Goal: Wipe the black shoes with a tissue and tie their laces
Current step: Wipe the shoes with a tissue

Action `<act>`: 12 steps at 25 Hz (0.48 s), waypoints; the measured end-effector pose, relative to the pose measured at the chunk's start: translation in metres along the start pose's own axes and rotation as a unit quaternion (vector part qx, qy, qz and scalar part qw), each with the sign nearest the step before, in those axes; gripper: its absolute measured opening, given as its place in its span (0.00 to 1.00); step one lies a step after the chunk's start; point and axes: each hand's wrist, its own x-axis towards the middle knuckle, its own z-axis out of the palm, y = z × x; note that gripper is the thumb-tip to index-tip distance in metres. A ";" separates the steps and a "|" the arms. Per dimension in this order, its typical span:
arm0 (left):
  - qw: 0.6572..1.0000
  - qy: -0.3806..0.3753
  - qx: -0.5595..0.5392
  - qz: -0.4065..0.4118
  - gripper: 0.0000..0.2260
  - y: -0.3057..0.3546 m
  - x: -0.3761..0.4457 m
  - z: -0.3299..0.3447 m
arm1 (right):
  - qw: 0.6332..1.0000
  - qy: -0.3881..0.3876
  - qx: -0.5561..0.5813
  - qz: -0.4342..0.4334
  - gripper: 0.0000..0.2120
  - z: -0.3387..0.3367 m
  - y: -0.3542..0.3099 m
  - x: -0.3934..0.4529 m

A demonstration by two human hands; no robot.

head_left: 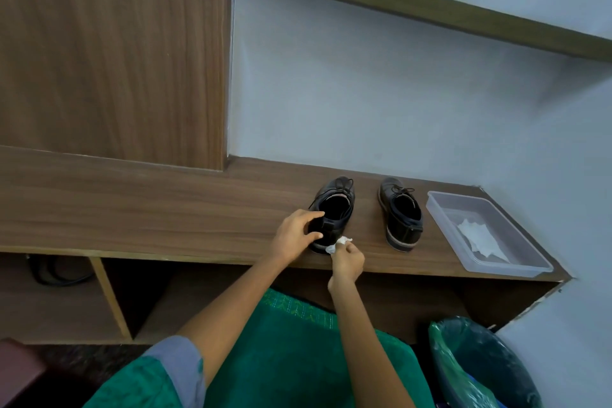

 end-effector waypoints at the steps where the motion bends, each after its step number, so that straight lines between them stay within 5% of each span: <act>1: 1.000 0.007 0.006 -0.003 0.22 0.003 -0.001 0.003 | 1.000 0.005 -0.018 -0.015 0.12 0.002 0.002 -0.003; 12: 0.999 0.040 0.011 0.007 0.21 0.006 -0.002 0.003 | 0.996 0.015 0.085 0.017 0.15 -0.012 0.006 -0.002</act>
